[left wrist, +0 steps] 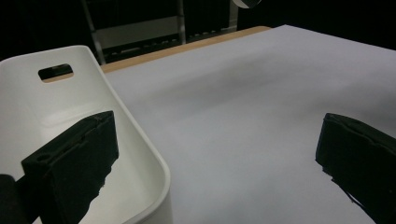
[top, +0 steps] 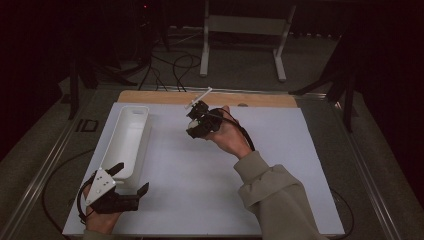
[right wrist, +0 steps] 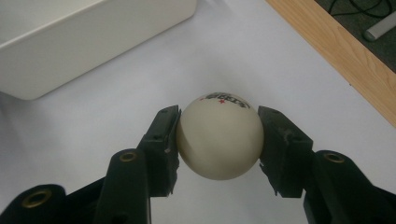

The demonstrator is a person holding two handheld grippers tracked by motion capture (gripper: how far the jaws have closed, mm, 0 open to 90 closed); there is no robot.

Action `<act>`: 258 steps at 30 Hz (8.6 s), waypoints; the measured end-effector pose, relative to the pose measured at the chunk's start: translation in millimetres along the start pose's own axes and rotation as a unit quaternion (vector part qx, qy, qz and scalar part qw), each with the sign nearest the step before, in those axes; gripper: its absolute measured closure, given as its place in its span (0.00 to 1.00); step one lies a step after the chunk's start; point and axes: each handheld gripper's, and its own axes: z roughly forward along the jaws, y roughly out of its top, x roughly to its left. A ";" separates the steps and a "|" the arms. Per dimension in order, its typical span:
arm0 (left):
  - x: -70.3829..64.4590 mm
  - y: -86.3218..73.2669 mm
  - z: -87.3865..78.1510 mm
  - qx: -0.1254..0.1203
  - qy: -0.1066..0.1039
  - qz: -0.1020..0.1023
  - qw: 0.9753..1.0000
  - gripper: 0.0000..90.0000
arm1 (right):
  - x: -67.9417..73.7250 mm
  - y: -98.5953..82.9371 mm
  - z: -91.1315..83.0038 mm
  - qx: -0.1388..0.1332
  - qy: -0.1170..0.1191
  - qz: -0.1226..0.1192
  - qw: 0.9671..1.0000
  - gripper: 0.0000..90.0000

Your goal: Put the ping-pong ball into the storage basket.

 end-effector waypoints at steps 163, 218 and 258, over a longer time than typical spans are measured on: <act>1.4 -0.2 -2.0 -0.001 -0.004 -0.002 1.000 0.00 | 80.2 59.3 20.7 -0.057 0.088 -0.053 0.993 0.57; 5.3 -2.5 -2.4 0.005 -0.015 -0.019 1.000 0.00 | 102.6 78.9 39.9 -0.067 0.100 -0.058 0.991 0.56; 4.8 -1.1 -3.2 -0.001 -0.017 -0.021 1.000 0.00 | 116.9 91.5 59.0 -0.070 0.100 -0.052 0.991 0.56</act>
